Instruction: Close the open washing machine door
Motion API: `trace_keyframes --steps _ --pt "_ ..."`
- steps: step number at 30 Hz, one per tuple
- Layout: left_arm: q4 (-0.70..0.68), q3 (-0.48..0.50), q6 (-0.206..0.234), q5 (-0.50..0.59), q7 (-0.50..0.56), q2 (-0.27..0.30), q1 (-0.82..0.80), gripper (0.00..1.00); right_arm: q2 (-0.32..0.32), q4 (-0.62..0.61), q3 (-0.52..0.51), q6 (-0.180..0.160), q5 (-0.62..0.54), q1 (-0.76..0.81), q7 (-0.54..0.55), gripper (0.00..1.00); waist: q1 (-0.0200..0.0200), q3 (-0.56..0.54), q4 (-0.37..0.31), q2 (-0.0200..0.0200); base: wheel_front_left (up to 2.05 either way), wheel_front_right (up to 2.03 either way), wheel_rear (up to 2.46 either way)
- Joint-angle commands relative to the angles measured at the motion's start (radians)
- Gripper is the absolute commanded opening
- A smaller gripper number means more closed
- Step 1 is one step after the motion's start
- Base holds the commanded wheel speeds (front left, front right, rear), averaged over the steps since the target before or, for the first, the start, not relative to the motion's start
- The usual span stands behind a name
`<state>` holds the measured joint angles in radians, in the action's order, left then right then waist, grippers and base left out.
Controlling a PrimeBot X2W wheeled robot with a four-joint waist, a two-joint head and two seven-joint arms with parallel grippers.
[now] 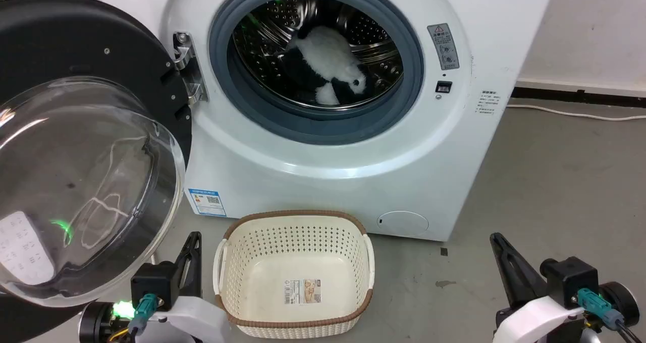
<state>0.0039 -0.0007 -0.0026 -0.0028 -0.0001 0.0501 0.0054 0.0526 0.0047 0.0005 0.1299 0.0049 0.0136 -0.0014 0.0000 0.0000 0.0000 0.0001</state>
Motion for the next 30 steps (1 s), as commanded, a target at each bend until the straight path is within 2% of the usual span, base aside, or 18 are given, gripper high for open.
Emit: trace_keyframes --steps 1,30 --pt "-0.004 0.001 0.003 0.003 0.0 0.0 -0.005 0.0 -0.002 -0.005 0.0 0.001 -0.005 -0.014 0.001 0.0 0.0 0.0 0.0 -0.0001 0.0 0.0 0.0" --pt "-0.004 0.001 0.003 0.003 0.0 0.0 -0.005 0.0 -0.002 -0.005 0.0 0.001 -0.005 -0.014 0.001 0.0 0.0 0.0 0.0 -0.0001 0.0 0.0 0.0"
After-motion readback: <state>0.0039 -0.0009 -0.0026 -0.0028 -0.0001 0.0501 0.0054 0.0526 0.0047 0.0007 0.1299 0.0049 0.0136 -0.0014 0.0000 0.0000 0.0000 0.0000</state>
